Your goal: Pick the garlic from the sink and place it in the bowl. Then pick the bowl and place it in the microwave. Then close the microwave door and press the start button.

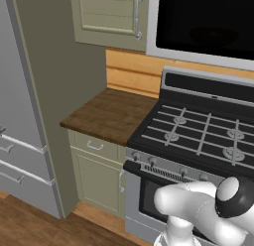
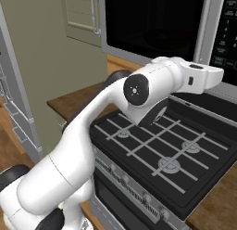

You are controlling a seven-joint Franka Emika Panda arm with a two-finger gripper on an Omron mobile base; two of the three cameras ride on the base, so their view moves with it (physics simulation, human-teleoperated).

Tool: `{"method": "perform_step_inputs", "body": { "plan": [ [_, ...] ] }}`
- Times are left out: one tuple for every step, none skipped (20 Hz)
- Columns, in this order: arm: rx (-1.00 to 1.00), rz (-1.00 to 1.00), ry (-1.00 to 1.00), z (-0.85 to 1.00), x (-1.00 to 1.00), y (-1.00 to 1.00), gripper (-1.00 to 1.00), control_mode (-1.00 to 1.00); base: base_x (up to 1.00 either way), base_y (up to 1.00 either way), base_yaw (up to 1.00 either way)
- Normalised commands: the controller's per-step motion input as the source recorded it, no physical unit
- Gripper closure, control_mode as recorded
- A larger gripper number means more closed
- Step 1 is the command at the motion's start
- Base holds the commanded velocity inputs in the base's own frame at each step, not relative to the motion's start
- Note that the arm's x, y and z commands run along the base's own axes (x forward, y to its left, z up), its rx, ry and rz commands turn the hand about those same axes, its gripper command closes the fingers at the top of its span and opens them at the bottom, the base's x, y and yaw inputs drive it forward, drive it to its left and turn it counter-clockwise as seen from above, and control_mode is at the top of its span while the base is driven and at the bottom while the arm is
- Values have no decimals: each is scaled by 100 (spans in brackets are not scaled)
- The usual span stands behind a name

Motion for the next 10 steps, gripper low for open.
{"method": "perform_step_inputs", "body": {
  "plan": [
    [0,-1,0,0,22,-3,100,-100,0,0,0],
    [0,-1,0,0,20,-4,100,-100,0,0,0],
    [0,0,0,0,27,-9,100,-100,0,0,0],
    [0,0,0,0,25,-16,100,-100,0,0,0],
    [0,0,0,0,22,-26,100,-100,0,0,0],
    [0,0,0,0,15,-34,100,-100,0,0,0],
    [0,0,0,0,14,-36,100,-100,0,0,0],
    [0,0,0,0,13,-35,100,-100,0,0,0],
    [0,0,0,0,17,-25,100,-100,0,0,0],
    [1,0,0,0,23,-13,100,-100,0,0,0]
  ]
}}
